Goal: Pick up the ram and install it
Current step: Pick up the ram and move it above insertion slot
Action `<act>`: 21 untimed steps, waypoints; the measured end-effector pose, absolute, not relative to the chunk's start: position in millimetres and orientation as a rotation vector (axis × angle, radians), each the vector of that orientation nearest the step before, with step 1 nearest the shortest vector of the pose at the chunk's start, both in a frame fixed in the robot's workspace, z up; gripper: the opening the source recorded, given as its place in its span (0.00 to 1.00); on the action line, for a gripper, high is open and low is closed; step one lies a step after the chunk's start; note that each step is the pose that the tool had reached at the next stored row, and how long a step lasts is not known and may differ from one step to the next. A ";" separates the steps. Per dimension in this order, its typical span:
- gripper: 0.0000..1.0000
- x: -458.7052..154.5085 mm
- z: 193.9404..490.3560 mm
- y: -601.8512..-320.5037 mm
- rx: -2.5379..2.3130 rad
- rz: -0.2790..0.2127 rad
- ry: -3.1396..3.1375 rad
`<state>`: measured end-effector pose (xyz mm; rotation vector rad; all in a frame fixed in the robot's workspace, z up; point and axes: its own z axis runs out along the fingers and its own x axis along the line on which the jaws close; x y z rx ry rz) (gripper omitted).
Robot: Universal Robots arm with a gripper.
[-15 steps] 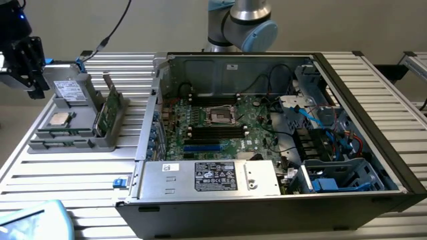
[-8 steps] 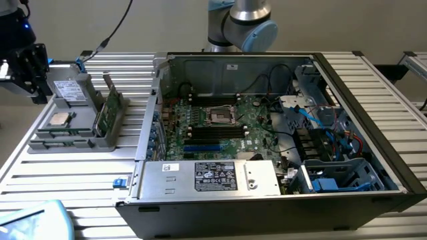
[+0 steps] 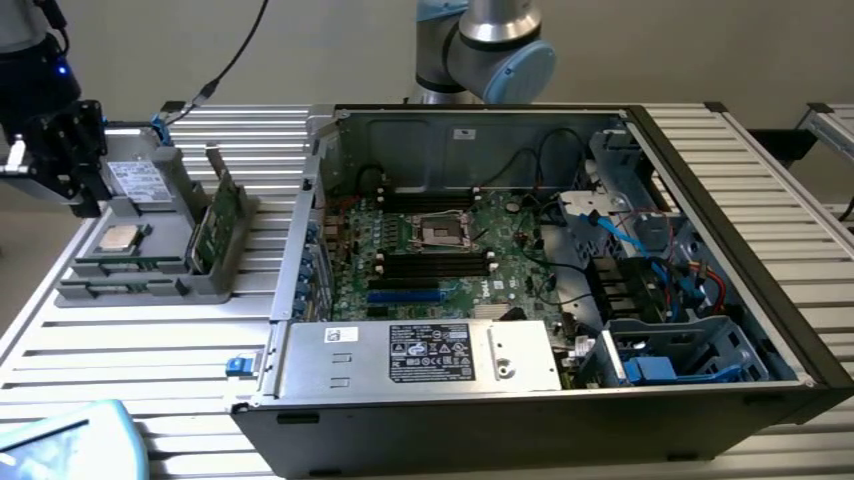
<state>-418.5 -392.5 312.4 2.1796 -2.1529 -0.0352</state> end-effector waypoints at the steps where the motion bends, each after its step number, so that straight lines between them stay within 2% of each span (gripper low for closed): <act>1: 0.33 -418.5 310.7 -392.5 2.175 -0.035 -2.158; 21: 0.33 -440.2 274.3 -395.7 2.173 -0.029 -2.167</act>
